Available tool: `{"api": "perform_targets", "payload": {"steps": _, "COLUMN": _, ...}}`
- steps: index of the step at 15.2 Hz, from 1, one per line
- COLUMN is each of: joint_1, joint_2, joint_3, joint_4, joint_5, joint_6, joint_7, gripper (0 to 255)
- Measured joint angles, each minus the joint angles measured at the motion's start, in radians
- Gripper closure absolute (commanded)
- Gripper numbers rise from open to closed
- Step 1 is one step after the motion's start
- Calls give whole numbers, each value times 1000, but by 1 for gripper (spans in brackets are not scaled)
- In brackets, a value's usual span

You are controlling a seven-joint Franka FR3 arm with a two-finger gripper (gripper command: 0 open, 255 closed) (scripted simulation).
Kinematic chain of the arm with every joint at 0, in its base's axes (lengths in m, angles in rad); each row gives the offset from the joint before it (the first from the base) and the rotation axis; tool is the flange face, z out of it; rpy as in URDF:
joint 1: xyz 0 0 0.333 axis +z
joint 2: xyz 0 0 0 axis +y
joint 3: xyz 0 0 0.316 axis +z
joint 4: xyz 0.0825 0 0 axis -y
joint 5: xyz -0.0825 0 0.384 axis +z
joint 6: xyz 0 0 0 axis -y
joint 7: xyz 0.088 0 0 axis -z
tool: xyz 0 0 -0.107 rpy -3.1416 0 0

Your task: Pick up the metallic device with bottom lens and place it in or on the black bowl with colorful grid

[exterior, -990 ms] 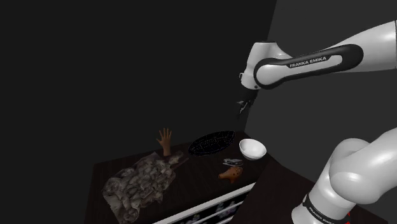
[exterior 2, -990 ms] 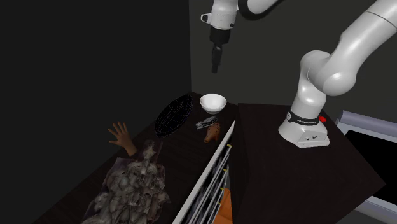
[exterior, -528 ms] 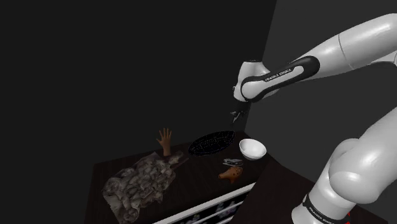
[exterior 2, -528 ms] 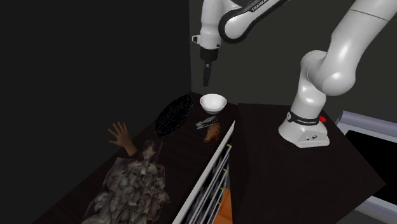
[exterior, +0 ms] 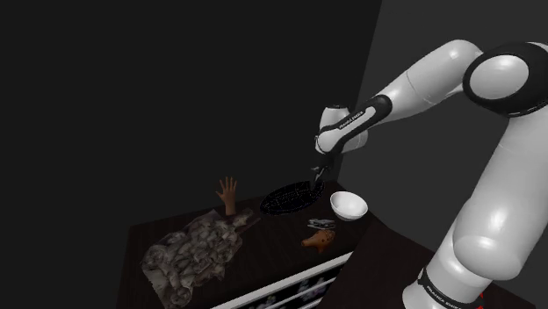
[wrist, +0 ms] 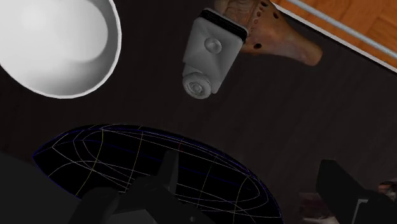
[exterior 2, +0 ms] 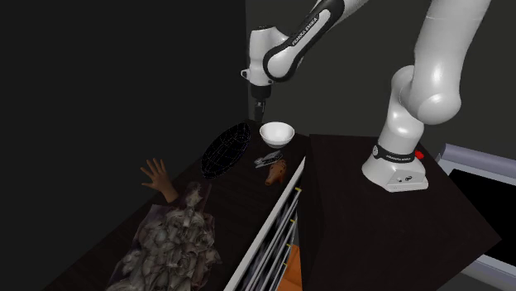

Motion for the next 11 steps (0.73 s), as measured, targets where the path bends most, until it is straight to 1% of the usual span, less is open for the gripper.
{"api": "perform_targets", "payload": {"steps": 4, "joint_1": -24, "joint_2": 157, "joint_3": -1, "joint_4": 64, "joint_5": 58, "joint_6": 67, "joint_7": -61, "gripper": 0}}
{"api": "perform_targets", "payload": {"steps": 7, "joint_1": -50, "joint_2": 287, "joint_3": 11, "joint_4": 147, "joint_5": 100, "joint_6": 94, "joint_7": -100, "gripper": 0}}
{"api": "perform_targets", "payload": {"steps": 11, "joint_1": -86, "joint_2": 411, "joint_3": 27, "joint_4": 207, "joint_5": 136, "joint_6": 136, "joint_7": -141, "gripper": 0}}
